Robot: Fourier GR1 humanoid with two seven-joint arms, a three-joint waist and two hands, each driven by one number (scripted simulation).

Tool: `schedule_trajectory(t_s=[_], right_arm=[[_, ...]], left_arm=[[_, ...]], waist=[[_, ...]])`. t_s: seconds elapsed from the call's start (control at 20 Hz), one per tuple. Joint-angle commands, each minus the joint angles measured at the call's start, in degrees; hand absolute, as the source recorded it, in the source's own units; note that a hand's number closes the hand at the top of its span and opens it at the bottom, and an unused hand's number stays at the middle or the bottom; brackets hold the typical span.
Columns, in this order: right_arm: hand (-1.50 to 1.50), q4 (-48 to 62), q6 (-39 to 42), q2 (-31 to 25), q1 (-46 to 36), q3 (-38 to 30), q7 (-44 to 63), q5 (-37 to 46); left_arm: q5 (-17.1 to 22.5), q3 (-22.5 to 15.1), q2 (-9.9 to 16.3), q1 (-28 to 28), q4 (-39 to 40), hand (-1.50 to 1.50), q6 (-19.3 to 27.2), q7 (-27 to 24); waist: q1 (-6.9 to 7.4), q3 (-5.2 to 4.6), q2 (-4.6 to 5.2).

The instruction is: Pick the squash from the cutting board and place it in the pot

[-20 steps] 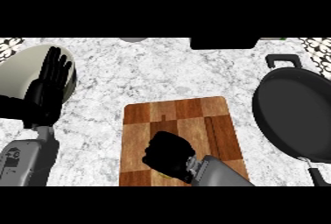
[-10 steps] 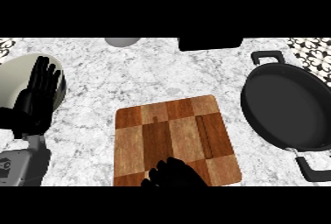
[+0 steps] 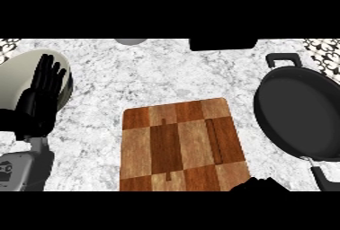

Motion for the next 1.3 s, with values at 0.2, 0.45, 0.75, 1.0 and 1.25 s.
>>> schedule_trajectory(t_s=[0.2,0.45,0.75,1.0,1.25], right_arm=[[1.50,-14.8,1.9,-5.1,6.6,-20.7,-1.4,-11.8],[1.50,-5.0,1.2,-5.0,3.9,-35.0,-7.2,-19.0],[1.50,4.6,-0.9,-5.0,0.6,-49.1,-15.0,-27.8],[1.50,21.7,-2.2,-11.4,-6.4,-64.3,-25.9,-41.8],[1.50,42.1,-1.3,-20.8,-16.1,-70.2,-35.2,-45.4]], left_arm=[[0.7,-0.1,1.0,0.0,-1.4,0.00,-1.9,1.8],[-0.2,-1.7,-1.0,-2.1,-2.1,0.00,-0.4,2.5],[-0.6,-0.5,-0.9,-0.7,0.4,0.00,-0.9,-1.1],[-0.1,-0.6,0.3,-1.2,-0.7,0.00,-2.0,1.4],[1.3,-0.4,-0.4,0.1,-0.7,0.00,-4.2,-0.4]], waist=[[2.54,0.07,0.94],[3.00,0.16,1.10],[2.01,0.17,1.03],[2.82,0.16,0.96],[3.84,0.00,1.03]])
